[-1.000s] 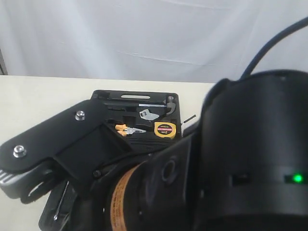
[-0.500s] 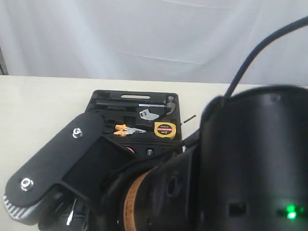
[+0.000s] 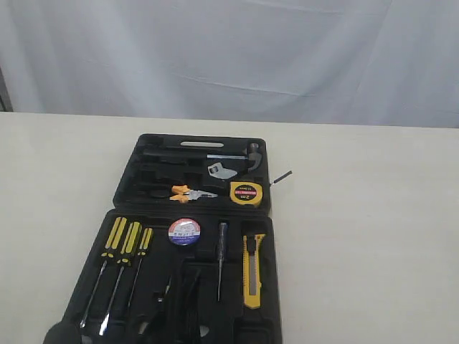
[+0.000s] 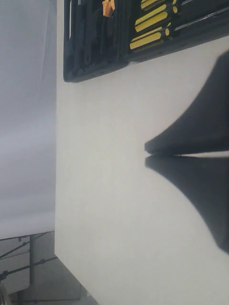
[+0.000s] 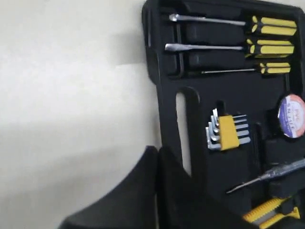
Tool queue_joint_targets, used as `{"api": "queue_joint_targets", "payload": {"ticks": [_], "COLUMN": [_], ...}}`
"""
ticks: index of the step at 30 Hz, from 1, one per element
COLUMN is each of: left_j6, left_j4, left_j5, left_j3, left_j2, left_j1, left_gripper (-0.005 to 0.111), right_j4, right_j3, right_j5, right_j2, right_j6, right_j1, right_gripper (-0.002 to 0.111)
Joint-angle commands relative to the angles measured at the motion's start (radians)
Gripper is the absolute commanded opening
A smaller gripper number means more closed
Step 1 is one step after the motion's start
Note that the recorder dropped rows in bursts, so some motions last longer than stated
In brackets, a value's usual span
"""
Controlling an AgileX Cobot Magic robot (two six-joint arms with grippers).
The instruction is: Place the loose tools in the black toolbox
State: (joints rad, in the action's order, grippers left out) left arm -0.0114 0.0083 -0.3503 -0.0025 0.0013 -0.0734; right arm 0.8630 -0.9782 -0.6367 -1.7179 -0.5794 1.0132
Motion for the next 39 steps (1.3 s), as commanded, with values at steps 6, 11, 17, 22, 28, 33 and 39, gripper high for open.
{"api": "queue_joint_targets", "payload": {"ticks": [6,11,17,22,28,33,39], "left_j6": [0.004,0.004,0.004,0.004,0.004,0.004,0.004], "left_j4": [-0.008,-0.008,-0.008,-0.008,-0.008,-0.008,-0.008], "left_j5": [0.008,0.008,0.008,0.008,0.008,0.008,0.008], "left_j3": [0.003,0.003,0.003,0.003,0.003,0.003,0.003], "left_j2": [-0.001,-0.001,-0.001,-0.001,-0.001,-0.001,-0.001], "left_j1": [0.005,0.005,0.005,0.005,0.005,0.005,0.005], "left_gripper": [0.000,0.000,0.000,0.000,0.000,0.000,0.000], "right_j4": [0.077,0.092,0.093,0.093,0.086,0.086,0.081], "right_j3": [0.003,0.003,0.003,-0.014,-0.067,-0.084,-0.084], "right_j5": [-0.019,0.011,0.030,0.028,0.028,0.028,0.025], "right_j2": [-0.068,-0.101,-0.116,-0.133,-0.190,-0.218,-0.241], "right_j6": [-0.090,-0.111,-0.161,-0.161,-0.161,-0.161,-0.161], "right_j1": [0.004,-0.015,-0.050,-0.074,-0.080,-0.080,-0.089], "right_gripper": [0.056,0.052,0.051,0.051,0.051,0.051,0.051]}}
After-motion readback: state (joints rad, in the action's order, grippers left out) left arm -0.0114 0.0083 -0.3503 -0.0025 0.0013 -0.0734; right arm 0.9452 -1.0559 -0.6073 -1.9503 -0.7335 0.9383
